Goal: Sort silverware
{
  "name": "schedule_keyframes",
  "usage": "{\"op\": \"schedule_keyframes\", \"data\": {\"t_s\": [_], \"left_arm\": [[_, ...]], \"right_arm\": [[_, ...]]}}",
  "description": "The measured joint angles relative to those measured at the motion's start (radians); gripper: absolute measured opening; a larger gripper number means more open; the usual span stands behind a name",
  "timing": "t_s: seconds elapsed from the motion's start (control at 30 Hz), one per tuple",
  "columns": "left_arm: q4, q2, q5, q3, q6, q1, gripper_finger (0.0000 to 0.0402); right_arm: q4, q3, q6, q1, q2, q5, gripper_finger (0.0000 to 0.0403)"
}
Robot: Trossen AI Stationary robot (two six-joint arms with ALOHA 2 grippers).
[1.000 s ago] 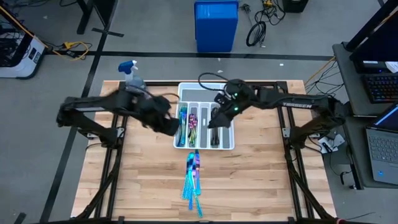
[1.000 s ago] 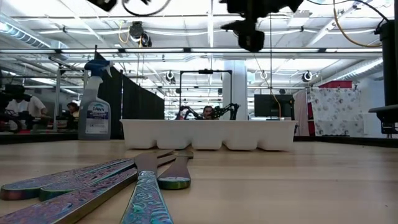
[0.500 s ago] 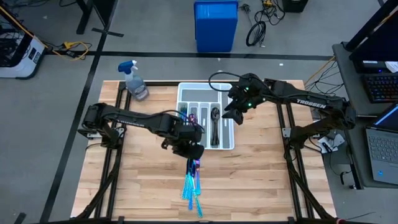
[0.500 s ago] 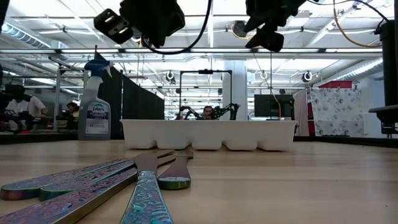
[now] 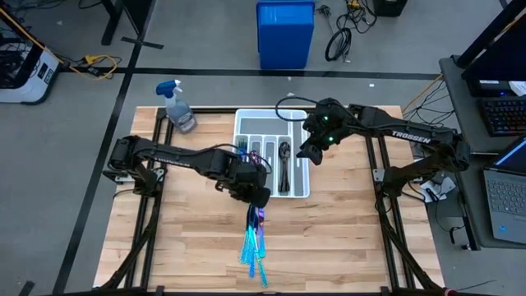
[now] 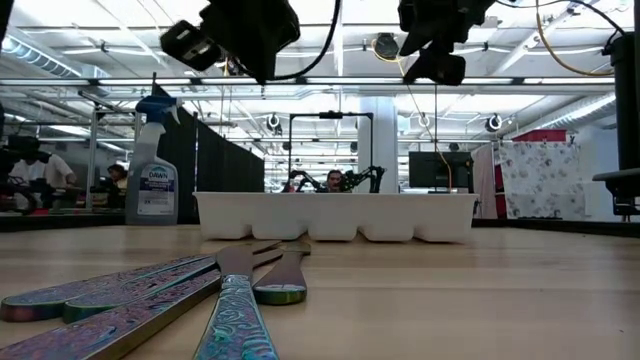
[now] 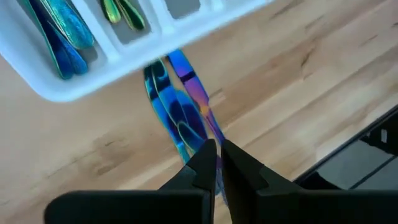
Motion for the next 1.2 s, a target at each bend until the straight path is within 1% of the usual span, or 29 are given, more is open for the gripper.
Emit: {"op": "schedule_keyframes", "data": {"t_s": [0.1, 0.2, 0.4, 0.47, 0.53, 0.63, 0.7, 0.77, 0.87, 0.93, 1.07, 1.2], "left_arm": [[-0.005, 0.0, 0.001, 0.0, -0.065, -0.049, 0.0043], [-0.033, 0.009, -0.005, 0.001, -0.208, -0.108, 0.0079], [0.003, 0.034, -0.027, 0.002, -0.497, -0.211, 0.0155], [0.018, 0.044, -0.042, 0.001, -0.551, -0.243, 0.018], [0.07, 0.067, -0.087, 0.002, -0.586, -0.269, 0.0202], [0.136, 0.117, -0.145, 0.002, -0.591, -0.298, 0.0227], [0.216, 0.157, -0.146, 0.002, -0.579, -0.304, 0.0239], [0.272, 0.201, -0.117, 0.002, -0.577, -0.308, 0.0245], [0.299, 0.263, -0.04, 0.002, -0.604, -0.303, 0.0246], [0.295, 0.29, -0.01, 0.001, -0.627, -0.303, 0.0246], [0.312, 0.306, -0.009, 0.004, -0.627, -0.301, 0.0246], [0.373, 0.301, -0.047, 0.011, -0.583, -0.301, 0.0246]], "right_arm": [[-0.002, 0.0, 0.005, 0.028, -0.003, 0.0, 0.0166], [-0.023, 0.0, 0.02, 0.061, -0.004, -0.001, 0.0155], [-0.095, 0.0, 0.036, 0.132, -0.005, 0.0, 0.0142], [-0.116, 0.0, 0.03, 0.156, -0.005, -0.001, 0.0142], [-0.127, 0.0, 0.003, 0.186, -0.005, -0.001, 0.0142], [-0.133, 0.0, -0.036, 0.217, -0.005, -0.001, 0.0142], [-0.129, 0.0, -0.062, 0.229, -0.006, -0.001, 0.0141], [-0.129, 0.0, -0.071, 0.234, -0.005, 0.0, 0.0141], [-0.13, 0.0, -0.08, 0.234, -0.006, 0.0, 0.0141], [-0.13, 0.0, -0.079, 0.234, -0.006, 0.0, 0.0141], [-0.128, 0.0, -0.023, 0.234, -0.006, 0.0, 0.0141], [-0.127, 0.0, 0.03, 0.234, -0.006, 0.0, 0.0141]]}}
